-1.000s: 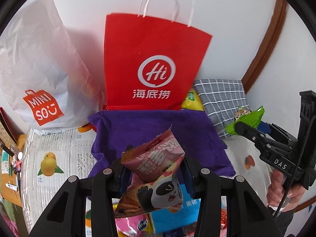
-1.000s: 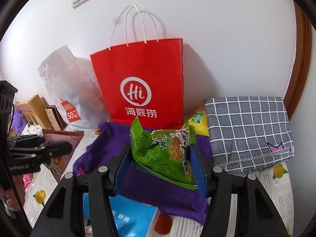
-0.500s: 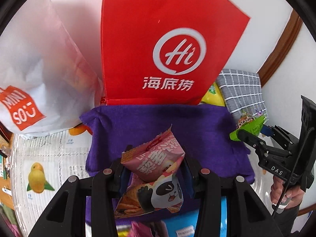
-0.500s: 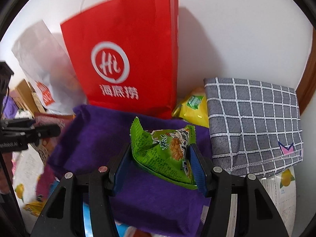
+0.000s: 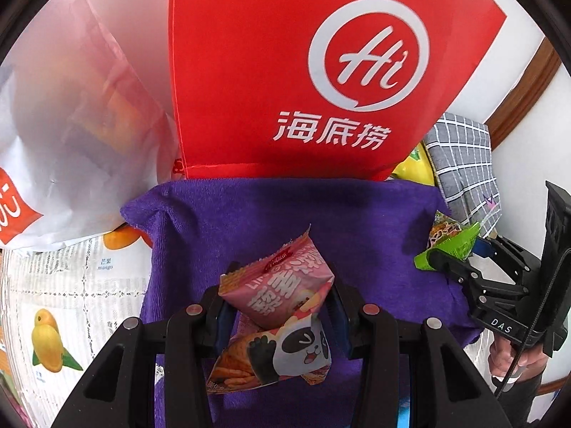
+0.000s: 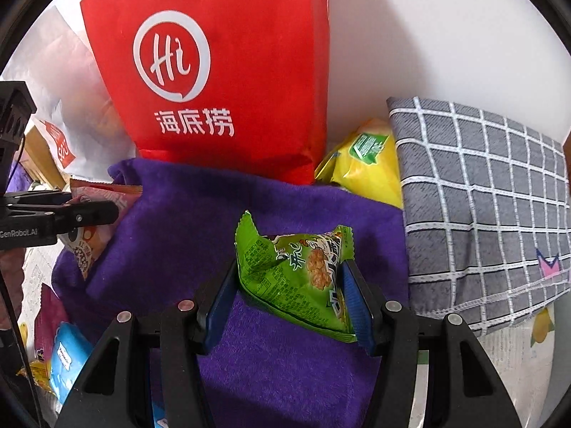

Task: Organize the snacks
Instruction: 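Lower both bags onto the purple towel and open both grippers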

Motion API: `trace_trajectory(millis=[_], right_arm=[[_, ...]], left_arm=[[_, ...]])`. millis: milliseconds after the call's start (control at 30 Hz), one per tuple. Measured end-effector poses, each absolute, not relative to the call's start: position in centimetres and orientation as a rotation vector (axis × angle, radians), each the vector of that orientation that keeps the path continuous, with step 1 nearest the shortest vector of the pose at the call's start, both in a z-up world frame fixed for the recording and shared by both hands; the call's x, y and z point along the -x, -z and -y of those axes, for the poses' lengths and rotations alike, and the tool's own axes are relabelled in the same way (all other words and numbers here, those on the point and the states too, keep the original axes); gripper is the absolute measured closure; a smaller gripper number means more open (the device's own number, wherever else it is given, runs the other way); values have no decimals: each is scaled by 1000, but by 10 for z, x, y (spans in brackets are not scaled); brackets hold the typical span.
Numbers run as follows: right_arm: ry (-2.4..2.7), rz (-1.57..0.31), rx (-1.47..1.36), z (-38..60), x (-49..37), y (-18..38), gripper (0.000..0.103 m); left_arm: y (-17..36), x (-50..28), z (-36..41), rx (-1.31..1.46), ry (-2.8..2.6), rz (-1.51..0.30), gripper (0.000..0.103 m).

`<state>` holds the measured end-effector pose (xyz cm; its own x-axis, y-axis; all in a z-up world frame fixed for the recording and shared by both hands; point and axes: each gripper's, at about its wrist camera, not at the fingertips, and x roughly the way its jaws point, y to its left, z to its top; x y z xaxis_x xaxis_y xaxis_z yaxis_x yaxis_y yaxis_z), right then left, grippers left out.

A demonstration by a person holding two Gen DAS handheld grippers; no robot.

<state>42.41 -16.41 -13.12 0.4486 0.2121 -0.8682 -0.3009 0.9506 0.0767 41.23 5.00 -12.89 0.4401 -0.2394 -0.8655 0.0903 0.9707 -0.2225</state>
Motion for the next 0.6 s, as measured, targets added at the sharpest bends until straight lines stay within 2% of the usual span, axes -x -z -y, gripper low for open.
trace_trajectory(millis=[600], right_arm=[[-332, -1161, 74, 158, -434, 164, 45]], left_arm=[[149, -425, -52, 163, 217, -1151, 60]])
